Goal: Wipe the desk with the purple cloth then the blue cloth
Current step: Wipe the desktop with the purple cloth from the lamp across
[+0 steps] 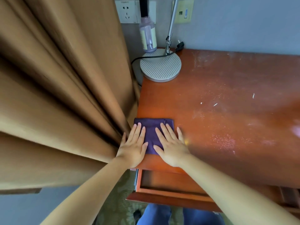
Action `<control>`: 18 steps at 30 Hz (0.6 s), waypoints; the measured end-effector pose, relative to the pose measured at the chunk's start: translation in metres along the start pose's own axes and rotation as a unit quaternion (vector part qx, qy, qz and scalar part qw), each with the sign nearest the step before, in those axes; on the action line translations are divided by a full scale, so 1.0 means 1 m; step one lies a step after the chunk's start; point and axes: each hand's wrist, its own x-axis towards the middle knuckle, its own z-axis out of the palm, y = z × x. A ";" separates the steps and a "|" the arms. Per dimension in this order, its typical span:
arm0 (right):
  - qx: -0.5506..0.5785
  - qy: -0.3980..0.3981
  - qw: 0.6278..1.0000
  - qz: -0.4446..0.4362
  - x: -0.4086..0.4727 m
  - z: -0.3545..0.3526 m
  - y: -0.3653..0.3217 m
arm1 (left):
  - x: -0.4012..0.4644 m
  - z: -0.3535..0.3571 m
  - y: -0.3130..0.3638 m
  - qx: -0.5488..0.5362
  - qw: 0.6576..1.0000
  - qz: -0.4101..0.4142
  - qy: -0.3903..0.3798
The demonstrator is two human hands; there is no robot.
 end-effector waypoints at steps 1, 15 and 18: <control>-0.001 -0.002 1.000 -0.007 -0.006 0.003 -0.002 | -0.008 0.004 0.001 0.002 1.000 0.002 -0.004; -0.024 -0.048 0.998 -0.045 -0.029 0.007 -0.005 | -0.027 0.012 0.009 -0.007 1.000 -0.002 -0.030; -0.021 -0.051 0.998 -0.042 -0.031 0.005 -0.006 | -0.028 0.010 0.008 -0.011 0.999 0.004 -0.038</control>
